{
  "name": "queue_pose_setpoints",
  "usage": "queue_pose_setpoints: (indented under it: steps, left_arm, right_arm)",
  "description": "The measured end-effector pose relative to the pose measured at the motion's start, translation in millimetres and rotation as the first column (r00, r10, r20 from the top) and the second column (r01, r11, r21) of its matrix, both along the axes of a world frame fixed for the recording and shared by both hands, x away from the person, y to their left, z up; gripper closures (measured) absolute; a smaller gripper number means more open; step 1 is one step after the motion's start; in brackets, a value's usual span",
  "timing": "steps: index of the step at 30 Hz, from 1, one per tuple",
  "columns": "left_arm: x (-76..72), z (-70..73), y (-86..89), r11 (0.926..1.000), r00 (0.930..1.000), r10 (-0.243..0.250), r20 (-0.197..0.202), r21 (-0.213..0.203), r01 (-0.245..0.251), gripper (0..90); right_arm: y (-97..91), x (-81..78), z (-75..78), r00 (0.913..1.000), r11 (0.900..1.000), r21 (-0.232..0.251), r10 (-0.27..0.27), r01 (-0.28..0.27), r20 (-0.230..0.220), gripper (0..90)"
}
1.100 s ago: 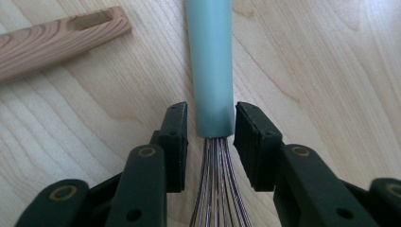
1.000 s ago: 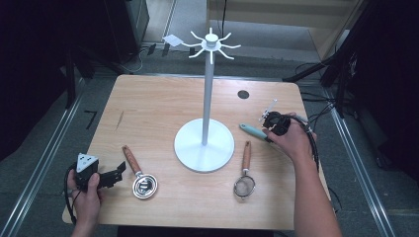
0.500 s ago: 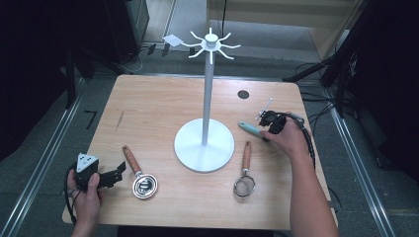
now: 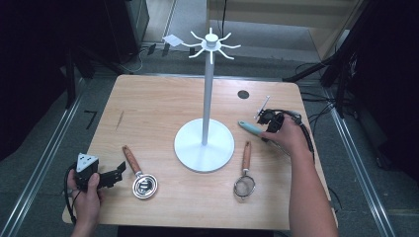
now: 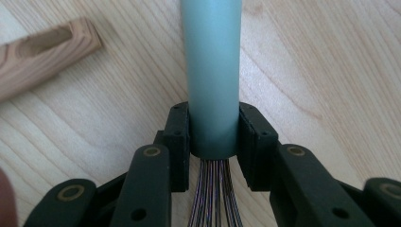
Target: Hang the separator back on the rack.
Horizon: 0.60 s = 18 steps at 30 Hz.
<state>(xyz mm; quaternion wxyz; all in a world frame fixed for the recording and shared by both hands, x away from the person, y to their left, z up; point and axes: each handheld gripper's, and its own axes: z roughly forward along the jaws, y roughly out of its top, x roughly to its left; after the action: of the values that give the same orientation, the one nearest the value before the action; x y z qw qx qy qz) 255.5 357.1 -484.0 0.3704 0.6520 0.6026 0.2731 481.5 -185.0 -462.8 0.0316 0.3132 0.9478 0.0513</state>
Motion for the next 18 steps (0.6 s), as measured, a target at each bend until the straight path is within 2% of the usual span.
queue_pose_setpoints:
  steps: [5, 11, 15, 18]
  left_arm:
    - [0.1, 0.0, 0.2, 1.0000, 1.0000, -0.001, -0.002, -0.001, 0.001, 0.0]
    - [0.4, 0.0, 0.4, 1.0000, 1.0000, -0.001, -0.006, -0.004, 0.001, 0.0]
    - [0.5, 0.0, 0.5, 1.0000, 1.0000, 0.000, -0.006, -0.008, 0.000, 0.0]
    - [0.5, 0.0, 0.7, 1.0000, 1.0000, -0.001, -0.007, -0.009, 0.000, 0.0]
  right_arm:
    - [-2.2, 1.4, -0.3, 0.9996, 0.9996, 0.024, -0.017, 0.018, -0.021, 69.2]
    - [-6.0, -1.0, -0.2, 0.9996, 0.9987, 0.045, -0.024, 0.025, -0.011, 70.0]
    - [-2.3, -0.6, 0.1, 0.9991, 0.9992, 0.020, -0.035, 0.035, -0.024, 70.7]
    - [-0.8, -1.0, 0.1, 0.9992, 0.9993, 0.009, -0.036, 0.036, -0.018, 70.8]
